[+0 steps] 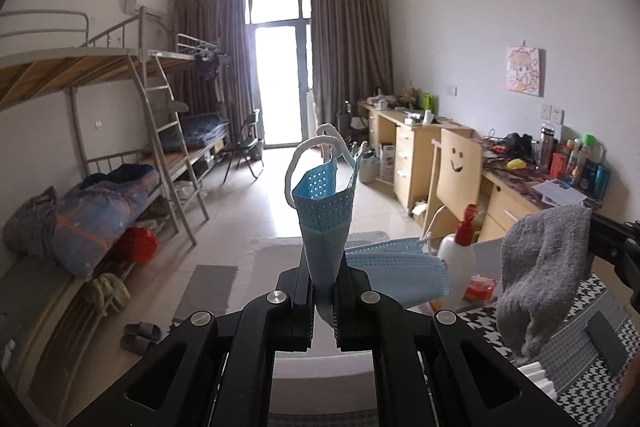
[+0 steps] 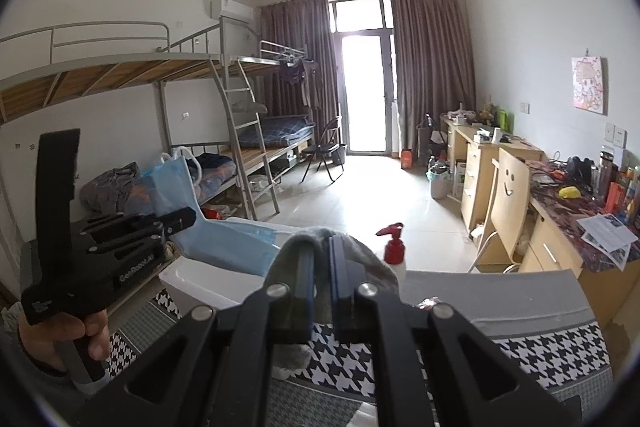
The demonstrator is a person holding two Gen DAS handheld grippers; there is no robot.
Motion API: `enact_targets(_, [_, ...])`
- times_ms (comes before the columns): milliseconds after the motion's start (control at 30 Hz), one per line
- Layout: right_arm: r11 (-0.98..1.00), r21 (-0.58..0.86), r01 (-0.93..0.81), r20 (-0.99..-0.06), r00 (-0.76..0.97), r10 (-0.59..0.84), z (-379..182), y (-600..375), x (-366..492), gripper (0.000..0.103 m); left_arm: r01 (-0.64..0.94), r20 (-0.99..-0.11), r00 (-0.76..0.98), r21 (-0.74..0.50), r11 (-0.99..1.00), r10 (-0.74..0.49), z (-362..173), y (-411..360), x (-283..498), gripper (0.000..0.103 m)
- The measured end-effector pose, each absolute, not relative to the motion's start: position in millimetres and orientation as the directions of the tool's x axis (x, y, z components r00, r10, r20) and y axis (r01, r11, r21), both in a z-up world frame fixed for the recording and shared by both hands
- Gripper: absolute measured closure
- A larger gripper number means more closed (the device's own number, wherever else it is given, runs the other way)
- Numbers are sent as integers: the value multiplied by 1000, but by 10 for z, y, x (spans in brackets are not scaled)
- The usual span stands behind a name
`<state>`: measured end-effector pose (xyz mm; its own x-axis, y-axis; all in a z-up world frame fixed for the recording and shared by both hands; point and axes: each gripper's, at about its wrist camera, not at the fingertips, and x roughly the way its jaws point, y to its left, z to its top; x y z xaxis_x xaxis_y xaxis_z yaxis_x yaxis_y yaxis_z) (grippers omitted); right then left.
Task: Organize soft objects
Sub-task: 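Carry the mask and grey cloth with both grippers over the white foam box, then open the left gripper to drop the blue mask into the foam box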
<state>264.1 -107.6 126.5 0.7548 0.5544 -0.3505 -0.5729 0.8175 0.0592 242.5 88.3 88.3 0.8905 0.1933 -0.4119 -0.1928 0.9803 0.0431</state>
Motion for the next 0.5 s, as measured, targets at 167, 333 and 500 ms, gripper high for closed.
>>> enact_targets(167, [799,59,-598,-358,735,576,1277,-980,2711,94,-234,-414,879,55,971,235,875,966,2464,96])
enact_targets(333, [779,71,-623,-363,711,602,1294,-876,2779,94,-261,-423,869,52,964,258,857,1067,2512,96])
enact_targets(500, [761,66,-646,-362,695,621,1307,-754,2807,94,-283,-440,854,56,957,278,814,1114,2569,96])
